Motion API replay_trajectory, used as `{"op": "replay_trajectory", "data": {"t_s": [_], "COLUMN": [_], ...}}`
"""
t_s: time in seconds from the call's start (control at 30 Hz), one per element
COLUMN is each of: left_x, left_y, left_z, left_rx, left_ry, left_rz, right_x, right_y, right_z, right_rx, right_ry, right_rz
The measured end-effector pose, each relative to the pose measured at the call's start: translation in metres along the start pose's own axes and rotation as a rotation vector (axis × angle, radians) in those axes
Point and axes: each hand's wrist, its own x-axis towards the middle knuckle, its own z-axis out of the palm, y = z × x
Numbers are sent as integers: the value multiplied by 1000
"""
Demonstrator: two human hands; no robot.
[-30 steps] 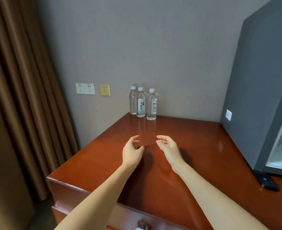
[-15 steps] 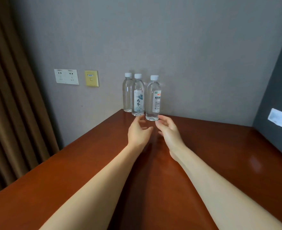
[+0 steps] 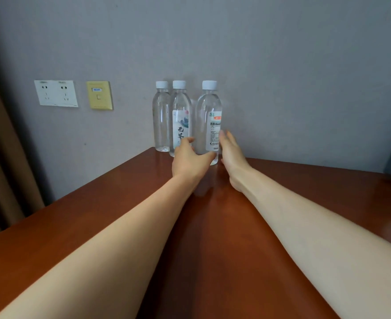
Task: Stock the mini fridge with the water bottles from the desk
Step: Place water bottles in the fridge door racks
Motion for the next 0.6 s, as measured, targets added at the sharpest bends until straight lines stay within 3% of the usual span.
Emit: {"op": "replay_trajectory", "data": {"t_s": [0.27,0.6], "left_x": [-2,-6], "left_y": [0,5], "left_z": [-1,-2], "left_rx": [-36,-159], "left_ry": [-23,0], "left_rz": [8,-14], "right_x": [3,0], "right_y": [3,-2], "right_z": [-1,-5], "right_rx": [1,191], "right_ry": [91,-33], "right_rz": [25,48]}}
